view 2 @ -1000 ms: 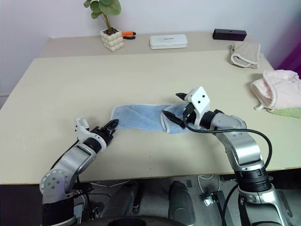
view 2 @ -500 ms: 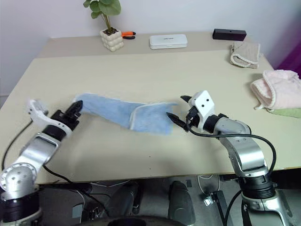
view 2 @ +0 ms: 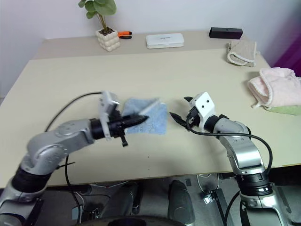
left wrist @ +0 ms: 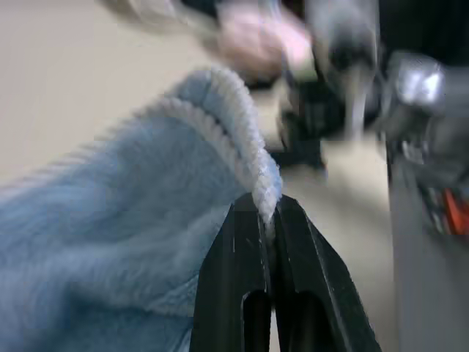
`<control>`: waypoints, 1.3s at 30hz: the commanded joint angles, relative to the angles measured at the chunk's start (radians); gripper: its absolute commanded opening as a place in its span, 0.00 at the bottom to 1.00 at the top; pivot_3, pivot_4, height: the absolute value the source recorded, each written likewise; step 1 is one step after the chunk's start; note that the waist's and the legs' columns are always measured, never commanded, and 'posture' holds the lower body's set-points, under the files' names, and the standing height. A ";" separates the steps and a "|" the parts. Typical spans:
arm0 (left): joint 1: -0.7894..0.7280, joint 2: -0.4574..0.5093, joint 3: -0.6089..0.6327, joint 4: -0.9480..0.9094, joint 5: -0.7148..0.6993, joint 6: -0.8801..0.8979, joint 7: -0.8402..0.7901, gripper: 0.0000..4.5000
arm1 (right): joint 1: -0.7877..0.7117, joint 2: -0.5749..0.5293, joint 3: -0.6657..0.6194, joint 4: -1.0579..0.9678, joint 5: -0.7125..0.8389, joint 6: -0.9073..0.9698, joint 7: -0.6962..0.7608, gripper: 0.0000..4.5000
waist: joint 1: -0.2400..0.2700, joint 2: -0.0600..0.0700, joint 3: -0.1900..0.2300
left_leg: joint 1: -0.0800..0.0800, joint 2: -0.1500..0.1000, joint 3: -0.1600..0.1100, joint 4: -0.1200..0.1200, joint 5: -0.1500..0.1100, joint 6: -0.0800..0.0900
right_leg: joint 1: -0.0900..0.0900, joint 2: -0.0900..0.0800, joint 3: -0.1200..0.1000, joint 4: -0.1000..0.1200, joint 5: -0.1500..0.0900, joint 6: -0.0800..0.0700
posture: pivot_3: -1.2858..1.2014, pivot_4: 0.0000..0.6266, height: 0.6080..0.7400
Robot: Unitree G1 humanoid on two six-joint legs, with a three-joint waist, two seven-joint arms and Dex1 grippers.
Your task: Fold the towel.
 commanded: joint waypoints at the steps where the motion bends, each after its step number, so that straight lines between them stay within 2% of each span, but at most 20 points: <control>1: -0.062 -0.058 -0.069 0.085 0.120 -0.009 -0.027 0.01 | 0.005 -0.001 -0.032 -0.034 -0.001 -0.026 -0.011 0.98 | 0.006 0.000 0.000 | 0.000 0.000 0.000 0.000 0.000 0.000 | 0.000 0.001 0.000 0.000 0.000 0.000 | 0.52 0.24 1.00; 7: -0.084 -0.175 -0.026 0.167 0.156 0.031 -0.007 0.01 | 0.042 -0.009 -0.054 -0.074 -0.001 -0.010 -0.031 0.98 | 0.014 0.000 0.000 | -0.001 0.000 -0.001 0.001 0.000 0.000 | 0.000 0.000 0.000 0.000 0.002 0.003 | 0.52 0.24 1.00; 8: -0.082 -0.184 -0.017 0.168 0.156 0.033 -0.013 0.14 | 0.046 -0.010 -0.056 -0.077 -0.001 -0.009 -0.033 0.98 | 0.013 0.000 0.000 | -0.001 0.000 -0.001 0.001 0.000 0.000 | 0.000 0.000 0.000 0.000 0.002 0.003 | 0.52 0.24 1.00; 10: -0.072 -0.204 0.020 0.158 0.124 0.052 -0.021 0.30 | 0.047 -0.010 -0.057 -0.079 -0.003 -0.007 -0.036 0.98 | 0.012 0.000 0.000 | -0.001 0.000 -0.001 0.001 0.000 0.000 | 0.000 0.000 0.000 0.000 0.002 0.003 | 0.52 0.24 1.00; 11: -0.068 -0.212 0.040 0.150 0.108 0.062 -0.024 0.41 | 0.046 -0.010 -0.057 -0.079 -0.005 -0.006 -0.037 0.98 | 0.012 0.000 0.000 | -0.001 0.001 -0.001 0.001 0.000 0.000 | 0.000 0.000 0.000 0.000 0.002 0.003 | 0.52 0.24 1.00; 14: -0.056 -0.228 0.177 0.090 -0.043 0.117 -0.023 0.77 | 0.038 -0.021 -0.058 -0.072 -0.017 -0.003 -0.040 0.98 | 0.011 0.000 0.000 | 0.000 0.001 -0.001 0.001 0.000 0.000 | 0.000 0.000 0.000 0.000 0.002 0.003 | 0.52 0.24 1.00; 15: -0.052 -0.225 0.226 0.075 -0.092 0.133 -0.018 0.87 | 0.033 -0.025 -0.062 -0.068 -0.021 -0.004 -0.041 0.98 | 0.012 0.000 0.000 | 0.000 0.001 -0.001 0.001 0.000 0.000 | 0.000 0.000 0.000 0.000 0.002 0.003 | 0.52 0.24 1.00; 18: -0.030 -0.180 0.369 0.053 -0.174 0.149 0.001 0.87 | 0.008 -0.036 -0.091 -0.054 -0.017 0.004 -0.049 0.98 | 0.011 0.000 0.000 | 0.000 0.001 -0.001 0.001 0.000 0.000 | 0.000 0.000 0.000 0.000 0.002 0.003 | 0.52 0.24 1.00; 21: -0.020 -0.139 0.447 0.067 -0.159 0.132 0.024 0.88 | -0.020 -0.035 -0.118 -0.043 -0.001 0.025 -0.060 0.79 | 0.012 0.000 0.000 | 0.000 0.001 -0.001 0.001 0.000 0.000 | 0.000 0.000 0.000 0.001 0.002 0.003 | 0.52 0.24 1.00; 23: -0.011 -0.092 0.433 0.077 -0.030 0.073 0.036 0.78 | -0.063 -0.005 -0.120 -0.087 0.073 0.079 -0.045 0.60 | 0.013 0.000 0.000 | 0.000 0.001 -0.001 0.001 0.000 0.000 | 0.000 0.000 0.000 0.001 0.002 0.003 | 0.52 0.24 1.00; 24: -0.010 -0.084 0.410 0.082 0.019 0.055 0.043 0.70 | -0.086 0.017 -0.112 -0.112 0.111 0.110 -0.043 0.46 | 0.013 -0.001 0.000 | 0.000 0.001 -0.001 0.001 0.000 0.000 | 0.000 0.000 0.000 0.000 0.002 0.003 | 0.52 0.24 1.00; 27: -0.009 -0.091 0.323 0.091 0.109 0.030 0.033 0.38 | -0.134 0.072 -0.080 -0.144 0.172 0.194 -0.060 0.12 | 0.015 0.000 0.000 | 0.000 0.001 -0.001 0.001 0.000 0.000 | 0.000 0.000 0.000 0.000 0.002 0.003 | 0.52 0.24 1.00; 28: -0.004 -0.107 0.286 0.091 0.136 0.012 0.020 0.38 | -0.140 0.092 -0.048 -0.152 0.181 0.220 -0.060 0.01 | 0.016 -0.001 0.000 | 0.000 0.001 -0.001 0.001 0.000 -0.001 | 0.000 0.000 0.000 0.000 0.002 0.003 | 0.52 0.24 1.00; 31: 0.004 -0.158 0.232 0.115 0.180 -0.016 0.010 0.38 | -0.138 0.117 0.030 -0.156 0.161 0.256 -0.061 0.01 | 0.014 -0.001 0.000 | -0.001 0.000 -0.001 0.001 0.000 0.000 | 0.001 -0.001 0.000 -0.001 0.002 0.003 | 0.52 0.24 1.00; 35: 0.012 -0.168 0.057 0.255 0.398 -0.116 -0.006 0.38 | -0.117 0.164 0.165 -0.054 0.081 0.267 -0.087 0.01 | 0.012 0.000 0.000 | 0.000 -0.001 -0.001 0.001 0.000 -0.001 | 0.000 -0.001 0.000 0.001 0.002 0.003 | 0.52 0.24 1.00; 39: 0.052 -0.195 0.036 0.338 0.470 -0.210 -0.032 0.38 | -0.092 0.170 0.249 0.054 -0.030 0.234 -0.124 0.01 | 0.011 0.000 0.000 | 0.000 0.000 0.000 0.001 0.000 -0.001 | -0.001 -0.001 0.000 0.001 0.002 0.003 | 0.52 0.24 1.00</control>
